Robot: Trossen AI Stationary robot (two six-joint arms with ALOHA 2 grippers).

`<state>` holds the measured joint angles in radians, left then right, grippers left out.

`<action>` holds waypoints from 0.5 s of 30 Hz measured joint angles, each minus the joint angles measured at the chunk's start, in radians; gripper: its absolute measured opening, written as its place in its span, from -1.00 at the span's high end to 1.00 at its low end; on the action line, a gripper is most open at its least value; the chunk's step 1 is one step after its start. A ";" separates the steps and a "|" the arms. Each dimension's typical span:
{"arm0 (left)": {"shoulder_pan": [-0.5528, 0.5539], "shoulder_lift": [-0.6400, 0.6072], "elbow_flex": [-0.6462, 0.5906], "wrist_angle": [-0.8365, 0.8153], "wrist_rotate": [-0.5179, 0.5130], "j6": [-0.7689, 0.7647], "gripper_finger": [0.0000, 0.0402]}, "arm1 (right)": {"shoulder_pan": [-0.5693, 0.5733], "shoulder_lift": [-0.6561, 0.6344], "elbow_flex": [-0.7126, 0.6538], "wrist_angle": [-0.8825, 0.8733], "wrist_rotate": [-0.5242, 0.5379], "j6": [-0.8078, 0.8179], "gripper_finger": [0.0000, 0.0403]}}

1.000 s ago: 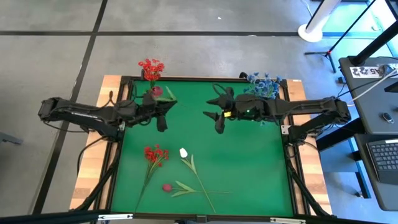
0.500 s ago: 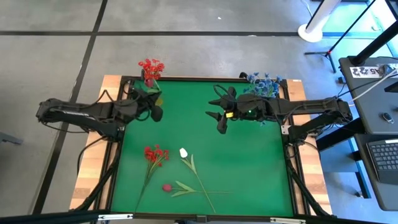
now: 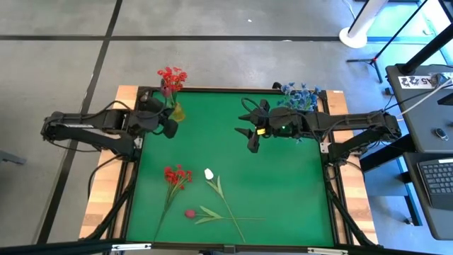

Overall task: Sort flowers into vase by color
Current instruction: Put the top dark red flower into the yellow vase

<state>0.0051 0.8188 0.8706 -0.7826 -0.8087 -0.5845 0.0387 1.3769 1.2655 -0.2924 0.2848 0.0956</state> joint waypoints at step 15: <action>0.078 -0.015 -0.301 0.657 0.458 0.226 1.00 | 0.000 0.000 0.000 -0.004 -0.010 -0.004 -0.04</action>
<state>0.0827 0.8041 0.5697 -0.1256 -0.3508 -0.3588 0.0389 1.3769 1.2652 -0.2964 0.2750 0.0918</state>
